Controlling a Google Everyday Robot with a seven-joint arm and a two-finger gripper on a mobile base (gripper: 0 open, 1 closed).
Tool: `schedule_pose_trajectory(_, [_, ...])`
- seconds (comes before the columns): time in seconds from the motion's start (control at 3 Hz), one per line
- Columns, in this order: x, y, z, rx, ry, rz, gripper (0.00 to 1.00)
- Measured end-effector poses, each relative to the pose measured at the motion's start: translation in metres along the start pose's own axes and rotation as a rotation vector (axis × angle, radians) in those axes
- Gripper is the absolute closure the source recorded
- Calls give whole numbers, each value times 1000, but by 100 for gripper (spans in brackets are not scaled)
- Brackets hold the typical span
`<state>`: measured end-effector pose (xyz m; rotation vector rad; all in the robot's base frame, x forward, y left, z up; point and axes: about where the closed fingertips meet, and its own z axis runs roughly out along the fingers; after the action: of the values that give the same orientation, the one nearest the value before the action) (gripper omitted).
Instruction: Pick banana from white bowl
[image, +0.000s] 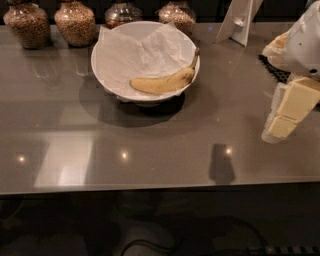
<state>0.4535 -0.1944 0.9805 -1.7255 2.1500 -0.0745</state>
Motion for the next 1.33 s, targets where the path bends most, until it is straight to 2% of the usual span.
schedule_pose_trajectory(1.0, [-101,-54,27,45,-232,-72,0])
schedule_pose_trajectory(1.33, [-134,-76,41,45,-308,-86,0])
